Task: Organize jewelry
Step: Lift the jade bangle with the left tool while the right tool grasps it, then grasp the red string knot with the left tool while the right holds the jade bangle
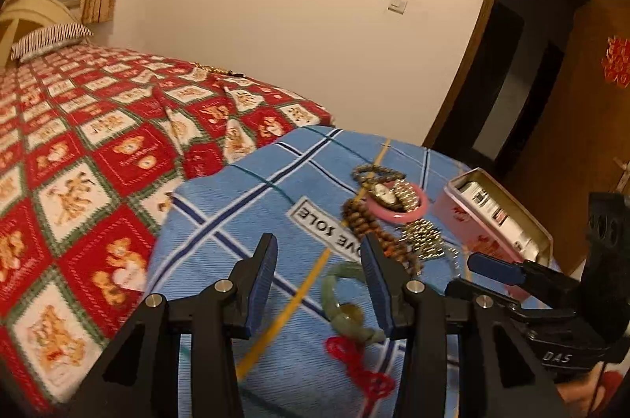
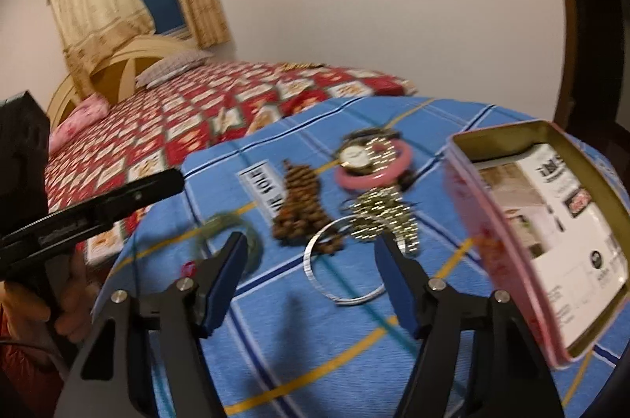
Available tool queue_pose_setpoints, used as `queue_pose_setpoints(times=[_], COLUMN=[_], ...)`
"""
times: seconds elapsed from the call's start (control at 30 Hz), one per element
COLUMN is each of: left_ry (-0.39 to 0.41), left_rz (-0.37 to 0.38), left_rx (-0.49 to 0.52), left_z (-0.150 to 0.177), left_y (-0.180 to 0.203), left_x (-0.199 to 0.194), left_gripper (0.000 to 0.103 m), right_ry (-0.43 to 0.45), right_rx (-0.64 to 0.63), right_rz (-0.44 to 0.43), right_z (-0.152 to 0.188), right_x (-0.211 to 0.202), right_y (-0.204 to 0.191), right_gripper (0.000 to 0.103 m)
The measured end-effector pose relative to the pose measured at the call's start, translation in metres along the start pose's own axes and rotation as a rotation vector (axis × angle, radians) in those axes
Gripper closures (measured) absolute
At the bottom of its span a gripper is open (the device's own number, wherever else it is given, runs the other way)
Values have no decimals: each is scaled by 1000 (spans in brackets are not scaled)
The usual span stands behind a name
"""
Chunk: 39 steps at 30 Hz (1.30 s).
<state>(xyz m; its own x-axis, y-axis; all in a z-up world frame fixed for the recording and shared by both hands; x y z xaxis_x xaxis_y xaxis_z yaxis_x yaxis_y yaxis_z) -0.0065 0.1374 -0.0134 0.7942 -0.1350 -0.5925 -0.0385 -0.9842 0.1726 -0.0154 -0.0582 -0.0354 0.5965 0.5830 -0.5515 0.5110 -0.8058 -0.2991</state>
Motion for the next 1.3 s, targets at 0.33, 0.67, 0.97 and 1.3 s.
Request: queue_pose_setpoints(times=[0.33,0.67,0.97,1.3], left_ry=[-11,-11,-67,-245], left_rz=[-68,-84,3,-25], left_rx=[-14,39,107,330], left_z=[2,4,11,47], left_y=[-26,-28,-6,51], left_x=[-7,-16,-12,17], left_gripper=[58,58,58,58], right_ry=[-127,-245,-56,121], right_rx=[-26,-95,3,84], right_rz=[-110,-50,-166,-77], right_z=[2,-4,-8,-7], right_x=[37,80,30,-20], right_y=[-29,-52,-26,9], right_gripper=[42,56,85,85])
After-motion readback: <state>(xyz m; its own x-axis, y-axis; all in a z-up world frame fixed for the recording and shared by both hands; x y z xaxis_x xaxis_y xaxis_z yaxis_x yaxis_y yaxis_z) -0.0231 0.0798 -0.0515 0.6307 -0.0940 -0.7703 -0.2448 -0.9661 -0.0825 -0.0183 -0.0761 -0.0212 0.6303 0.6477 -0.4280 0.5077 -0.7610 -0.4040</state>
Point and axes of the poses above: each gripper's, at about its wrist camera, not at the fingertips, and x roughly the way its jaws point, y to its right, z to its underside, the point moved 1 cm from there along x, roughly the way its jaws point, and after that the axes turned 9 degrees about -z, right-handed, at the moved point
